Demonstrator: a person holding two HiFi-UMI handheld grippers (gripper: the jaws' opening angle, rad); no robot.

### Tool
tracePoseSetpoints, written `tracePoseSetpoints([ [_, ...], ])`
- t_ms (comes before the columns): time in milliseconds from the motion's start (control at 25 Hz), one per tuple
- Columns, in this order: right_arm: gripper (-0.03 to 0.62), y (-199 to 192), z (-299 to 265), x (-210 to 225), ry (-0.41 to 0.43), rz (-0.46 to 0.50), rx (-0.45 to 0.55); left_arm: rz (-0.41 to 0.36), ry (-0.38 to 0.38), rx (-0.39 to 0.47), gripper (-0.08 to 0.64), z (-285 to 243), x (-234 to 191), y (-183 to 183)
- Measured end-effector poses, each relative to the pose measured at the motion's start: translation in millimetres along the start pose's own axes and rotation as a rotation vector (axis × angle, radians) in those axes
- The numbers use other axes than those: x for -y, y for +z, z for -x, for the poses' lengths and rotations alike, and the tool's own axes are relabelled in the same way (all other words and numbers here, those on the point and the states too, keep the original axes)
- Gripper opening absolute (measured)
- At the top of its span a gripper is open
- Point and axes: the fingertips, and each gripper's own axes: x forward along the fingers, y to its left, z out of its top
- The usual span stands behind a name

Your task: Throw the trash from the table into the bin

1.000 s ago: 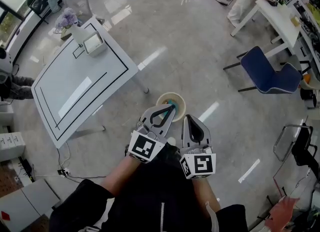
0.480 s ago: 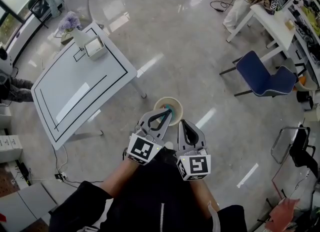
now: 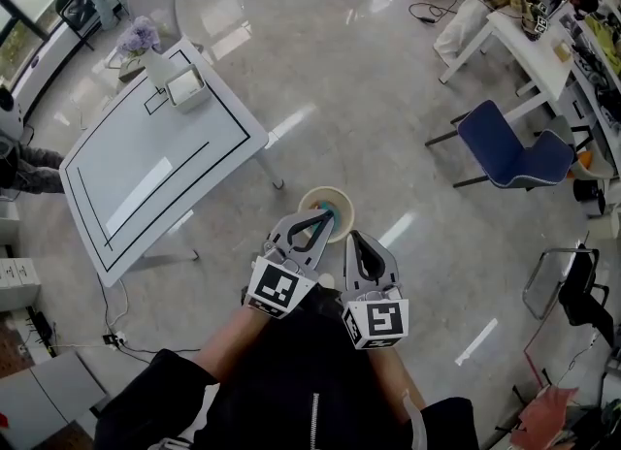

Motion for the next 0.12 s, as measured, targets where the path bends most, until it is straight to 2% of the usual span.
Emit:
tracePoseSetpoints([
  [120,0.009,-1.6,0.6,-3.6,-0.002,0.002,0.0,-0.005,-0.003,-0.003,0.006,2.3,0.1,-2.9],
])
